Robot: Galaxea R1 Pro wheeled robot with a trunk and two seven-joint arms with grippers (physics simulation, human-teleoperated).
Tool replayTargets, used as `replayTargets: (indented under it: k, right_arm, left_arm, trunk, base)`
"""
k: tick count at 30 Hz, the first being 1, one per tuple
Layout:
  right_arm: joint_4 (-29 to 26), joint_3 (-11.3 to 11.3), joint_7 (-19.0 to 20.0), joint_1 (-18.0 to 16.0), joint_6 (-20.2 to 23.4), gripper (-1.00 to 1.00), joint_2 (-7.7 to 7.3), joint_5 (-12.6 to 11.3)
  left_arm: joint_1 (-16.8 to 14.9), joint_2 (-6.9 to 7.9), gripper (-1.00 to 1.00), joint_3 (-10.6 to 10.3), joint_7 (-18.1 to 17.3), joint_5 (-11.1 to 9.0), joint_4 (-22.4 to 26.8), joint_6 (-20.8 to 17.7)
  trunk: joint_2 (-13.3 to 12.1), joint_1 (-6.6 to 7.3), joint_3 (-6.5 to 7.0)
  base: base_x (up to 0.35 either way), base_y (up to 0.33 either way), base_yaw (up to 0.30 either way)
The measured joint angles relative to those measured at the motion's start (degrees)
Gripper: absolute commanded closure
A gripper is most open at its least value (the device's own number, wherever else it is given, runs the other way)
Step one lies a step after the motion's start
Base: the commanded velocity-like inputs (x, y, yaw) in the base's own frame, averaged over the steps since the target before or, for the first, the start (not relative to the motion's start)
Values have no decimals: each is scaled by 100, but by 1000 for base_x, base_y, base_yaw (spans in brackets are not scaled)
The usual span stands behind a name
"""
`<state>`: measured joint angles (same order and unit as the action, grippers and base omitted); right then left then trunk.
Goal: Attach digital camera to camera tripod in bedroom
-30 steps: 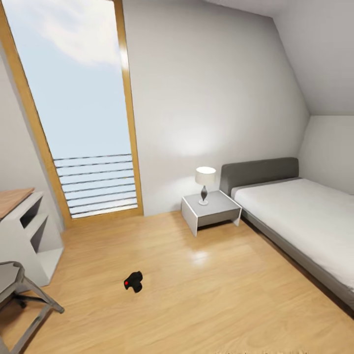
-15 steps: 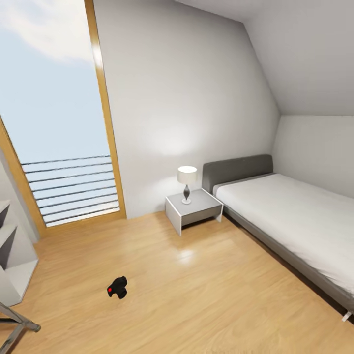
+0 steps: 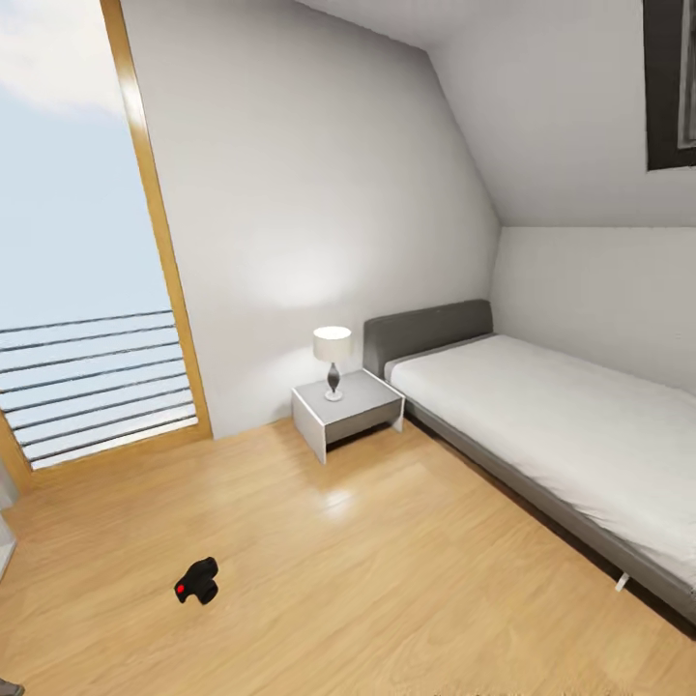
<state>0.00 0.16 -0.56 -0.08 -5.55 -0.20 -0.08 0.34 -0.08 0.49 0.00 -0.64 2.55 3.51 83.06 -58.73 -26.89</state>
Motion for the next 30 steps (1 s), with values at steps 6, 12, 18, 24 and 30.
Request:
replayTargets:
  k: [6, 12, 18, 24, 30]
  right_arm:
    - [0, -1, -1, 0, 0, -100, -1, -4]
    - [0, 0, 0, 0, 0, -100, -5, -7]
    - [0, 0, 0, 0, 0, -100, -7, -7]
    - [0, -2, 0, 0, 0, -100, -7, -7]
    - [0, -2, -1, 0, 0, -100, -7, -7]
  left_arm:
    - [-1, 0, -100, 0, 0, 0, 0, 0]
    - [-2, 0, -100, 0, 0, 0, 0, 0]
    - [-2, 0, -100, 0, 2, 0, 0, 0]
    - [-2, 0, -100, 0, 4, 0, 0, 0]
    - [-2, 0, -100, 0, 5, 0, 0, 0]
  trunk:
    - [0, 0, 0]
    - [0, 0, 0]
    - [0, 0, 0]
    - [0, 0, 0]
    - [0, 0, 0]
  base:
    - [0, 0, -253]
    - [0, 0, -253]
    - [0, 0, -253]
    - [0, 0, -253]
    - [0, 0, -253]
